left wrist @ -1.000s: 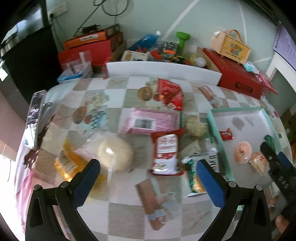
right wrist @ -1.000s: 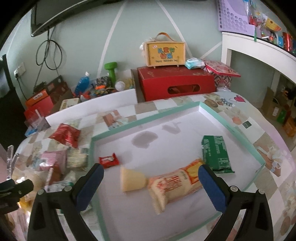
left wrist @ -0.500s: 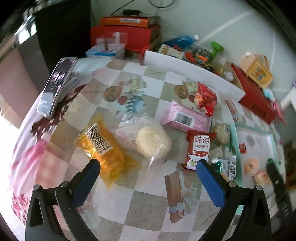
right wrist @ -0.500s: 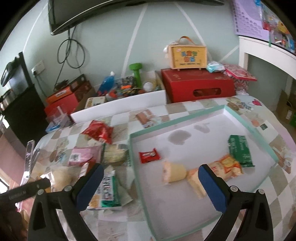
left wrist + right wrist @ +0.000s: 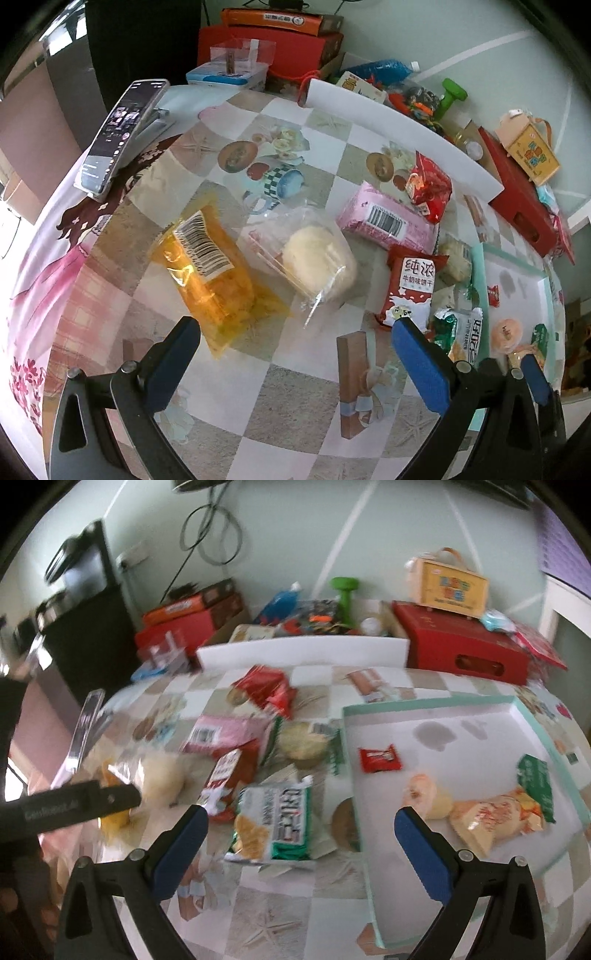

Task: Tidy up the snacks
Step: 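Close right gripper on green-white biscuit pack while left closes on red milk biscuit pack, then lift and carry both biscuit packs over the white tray with both grippers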

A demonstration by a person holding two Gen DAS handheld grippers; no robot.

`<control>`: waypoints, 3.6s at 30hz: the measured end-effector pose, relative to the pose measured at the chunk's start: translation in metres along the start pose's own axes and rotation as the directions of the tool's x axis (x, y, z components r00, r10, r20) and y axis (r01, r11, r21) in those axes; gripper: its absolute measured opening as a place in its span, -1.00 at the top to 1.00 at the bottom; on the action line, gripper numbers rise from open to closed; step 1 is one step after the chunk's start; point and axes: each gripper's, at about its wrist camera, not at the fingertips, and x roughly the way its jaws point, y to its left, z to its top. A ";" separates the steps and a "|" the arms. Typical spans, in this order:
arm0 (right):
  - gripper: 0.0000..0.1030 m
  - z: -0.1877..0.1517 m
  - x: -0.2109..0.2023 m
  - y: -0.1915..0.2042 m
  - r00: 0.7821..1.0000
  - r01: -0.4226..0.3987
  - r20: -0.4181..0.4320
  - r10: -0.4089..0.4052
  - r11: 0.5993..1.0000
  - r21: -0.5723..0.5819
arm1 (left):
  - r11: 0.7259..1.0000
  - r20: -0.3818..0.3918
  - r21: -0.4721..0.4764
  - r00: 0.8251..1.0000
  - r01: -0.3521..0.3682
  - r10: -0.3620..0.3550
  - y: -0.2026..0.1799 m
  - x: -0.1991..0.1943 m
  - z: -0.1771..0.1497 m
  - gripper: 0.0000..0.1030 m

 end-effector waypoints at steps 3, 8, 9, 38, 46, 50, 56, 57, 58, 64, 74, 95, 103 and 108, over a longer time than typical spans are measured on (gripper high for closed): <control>-0.98 -0.002 0.005 0.007 1.000 0.003 -0.001 -0.003 1.000 -0.027 | 1.000 -0.025 -0.001 1.000 0.011 -0.011 -0.005 0.008 0.001 -1.00; -0.94 -0.003 0.015 0.010 1.000 0.014 -0.011 -0.015 0.998 -0.054 | 0.999 -0.068 0.024 0.997 0.035 -0.034 -0.020 0.024 -0.001 -1.00; -0.91 -0.003 0.018 0.009 1.000 0.012 -0.019 -0.013 0.999 -0.051 | 0.999 -0.072 0.030 0.997 0.038 -0.036 -0.023 0.025 -0.002 -1.00; -0.13 -0.007 0.043 -0.012 0.994 -0.030 -0.105 0.033 0.999 0.033 | 0.986 -0.082 0.100 0.989 0.130 -0.122 -0.074 0.064 0.012 -0.15; -0.11 -0.007 0.042 -0.013 0.994 -0.032 -0.104 0.036 0.999 0.040 | 0.984 -0.074 0.114 0.989 0.134 -0.126 -0.083 0.067 0.011 0.10; -0.08 -0.007 0.042 -0.015 0.994 -0.033 -0.105 0.038 0.998 0.049 | 0.984 -0.071 0.109 0.989 0.139 -0.131 -0.082 0.063 0.009 0.14; -0.06 -0.006 0.041 -0.016 0.994 -0.033 -0.104 0.038 0.998 0.049 | 0.984 -0.068 0.115 0.989 0.136 -0.128 -0.083 0.057 0.008 0.16; -0.06 -0.006 0.041 -0.016 0.994 -0.032 -0.103 0.037 0.998 0.050 | 0.984 -0.069 0.113 0.989 0.134 -0.127 -0.083 0.057 0.008 0.16; -0.06 -0.006 0.041 -0.016 0.994 -0.031 -0.102 0.037 0.998 0.052 | 0.985 -0.070 0.111 0.990 0.133 -0.126 -0.082 0.056 0.008 0.17; -0.06 -0.004 0.036 -0.019 0.995 -0.038 -0.090 0.043 0.998 0.060 | 0.986 -0.063 0.101 0.990 0.131 -0.125 -0.077 0.051 0.009 0.17; -0.06 0.001 0.024 -0.021 0.997 -0.053 -0.056 0.057 0.996 0.071 | 0.985 -0.041 0.108 0.991 0.133 -0.129 -0.076 0.034 0.011 0.19; -0.06 0.007 0.012 -0.026 0.997 -0.070 -0.025 0.073 0.994 0.087 | 0.979 0.040 0.118 0.985 0.164 -0.170 -0.075 -0.003 0.018 0.20; -0.06 0.008 0.009 -0.027 0.997 -0.075 -0.017 0.077 0.993 0.091 | 0.978 0.064 0.120 0.982 0.169 -0.178 -0.076 -0.013 0.019 0.20; -0.06 0.014 0.002 -0.039 0.998 -0.063 0.009 0.063 0.991 0.119 | 0.972 0.080 0.130 0.975 0.197 -0.208 -0.084 -0.018 0.019 0.20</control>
